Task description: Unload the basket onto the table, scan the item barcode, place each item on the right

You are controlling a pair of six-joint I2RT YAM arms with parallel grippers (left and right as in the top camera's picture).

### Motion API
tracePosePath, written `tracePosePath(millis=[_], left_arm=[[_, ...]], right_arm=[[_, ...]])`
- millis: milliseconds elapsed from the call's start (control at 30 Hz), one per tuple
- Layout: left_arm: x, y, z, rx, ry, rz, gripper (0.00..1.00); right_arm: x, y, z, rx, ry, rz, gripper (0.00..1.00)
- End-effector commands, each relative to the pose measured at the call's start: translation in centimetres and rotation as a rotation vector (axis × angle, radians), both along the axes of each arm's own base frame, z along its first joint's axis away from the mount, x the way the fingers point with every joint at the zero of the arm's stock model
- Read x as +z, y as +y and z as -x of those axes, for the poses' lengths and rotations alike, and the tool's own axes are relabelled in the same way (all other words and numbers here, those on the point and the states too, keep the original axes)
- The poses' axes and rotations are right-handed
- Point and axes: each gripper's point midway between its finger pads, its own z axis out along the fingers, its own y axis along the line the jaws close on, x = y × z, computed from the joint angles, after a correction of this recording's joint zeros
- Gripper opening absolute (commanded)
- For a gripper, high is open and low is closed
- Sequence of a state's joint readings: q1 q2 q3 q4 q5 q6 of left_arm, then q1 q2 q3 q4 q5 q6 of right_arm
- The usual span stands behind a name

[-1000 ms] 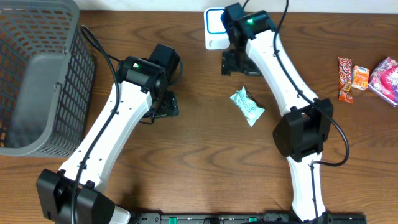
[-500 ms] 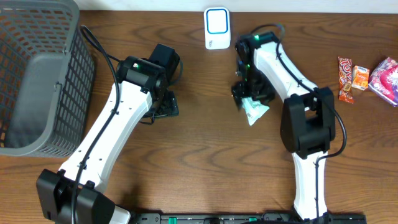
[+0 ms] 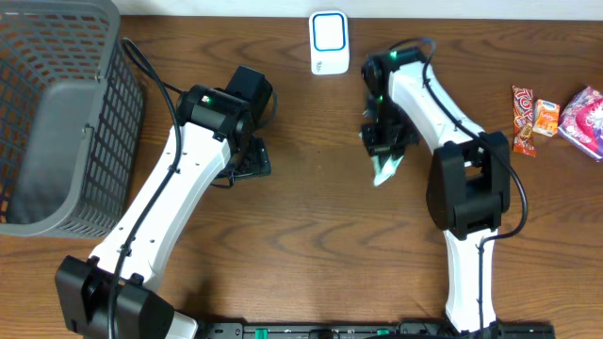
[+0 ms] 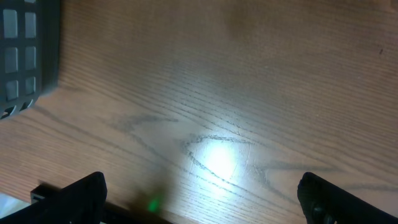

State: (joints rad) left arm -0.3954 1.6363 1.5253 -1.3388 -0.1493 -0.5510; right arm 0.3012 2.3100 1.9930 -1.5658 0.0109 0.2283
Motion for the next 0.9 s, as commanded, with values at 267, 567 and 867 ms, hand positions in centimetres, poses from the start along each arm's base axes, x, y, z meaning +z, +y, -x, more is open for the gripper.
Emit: tracePosePath(millis=[267, 567, 867], left_arm=[[-0.1, 0.3, 0.0, 0.013, 0.003, -0.019, 0.98], [-0.1, 0.3, 0.0, 0.013, 0.003, -0.019, 0.98], [-0.1, 0.3, 0.0, 0.013, 0.003, -0.019, 0.98]], right_arm=[[5.9, -9.2, -4.2, -0.595, -0.59, 0.75, 0.01], [-1.2, -5.2, -2.8, -0.476, -0.554, 0.657, 0.29], [-1.3, 2.7, -3.6, -0.263, -0.478, 0.378, 0.99]])
